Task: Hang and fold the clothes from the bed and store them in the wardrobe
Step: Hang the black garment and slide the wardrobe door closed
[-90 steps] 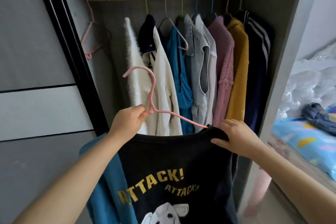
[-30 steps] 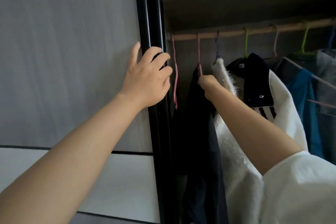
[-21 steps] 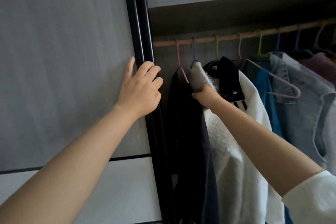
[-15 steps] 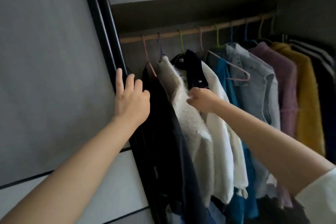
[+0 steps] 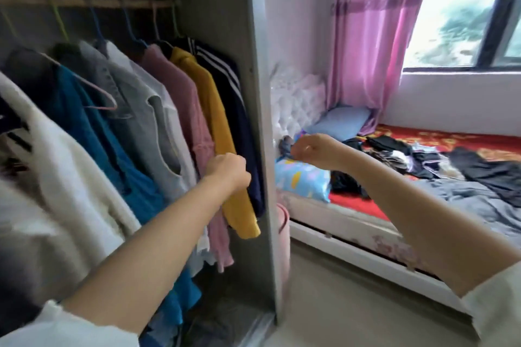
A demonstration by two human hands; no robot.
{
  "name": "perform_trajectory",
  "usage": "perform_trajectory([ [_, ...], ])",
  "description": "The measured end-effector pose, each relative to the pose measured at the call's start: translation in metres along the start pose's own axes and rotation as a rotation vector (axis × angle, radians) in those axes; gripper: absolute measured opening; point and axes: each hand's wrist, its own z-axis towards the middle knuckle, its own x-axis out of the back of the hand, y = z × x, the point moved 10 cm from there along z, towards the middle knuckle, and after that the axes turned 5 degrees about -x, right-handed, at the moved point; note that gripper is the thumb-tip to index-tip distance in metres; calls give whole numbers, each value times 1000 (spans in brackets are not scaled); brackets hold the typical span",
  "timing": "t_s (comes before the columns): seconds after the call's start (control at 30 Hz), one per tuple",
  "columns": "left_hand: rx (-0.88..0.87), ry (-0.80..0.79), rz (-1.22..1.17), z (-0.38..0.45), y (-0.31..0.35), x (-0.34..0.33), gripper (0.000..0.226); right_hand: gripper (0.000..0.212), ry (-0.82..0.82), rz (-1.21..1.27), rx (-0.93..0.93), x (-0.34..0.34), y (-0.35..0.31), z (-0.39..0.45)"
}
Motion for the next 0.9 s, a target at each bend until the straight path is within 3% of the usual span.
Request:
perform_trajectory([
  [0.27,-165,-100,-124,140,230,-32,37,26,86,33,-245,57,256,-12],
  [0.4,-253,-212,-122,199,320,-68,35,28,2,58,-425,51,380,-9],
  [0.57,-321,-268,-122,287,395,-96,29,24,9,108,-552,42,506,17],
  [0.77,-344,-238,-127,411,447,-113,29,25,48,47,-600,60,602,97],
  [0.9,-347,-303,-111,495,469,-134,29,31,-34,-48,-618,63,659,173],
])
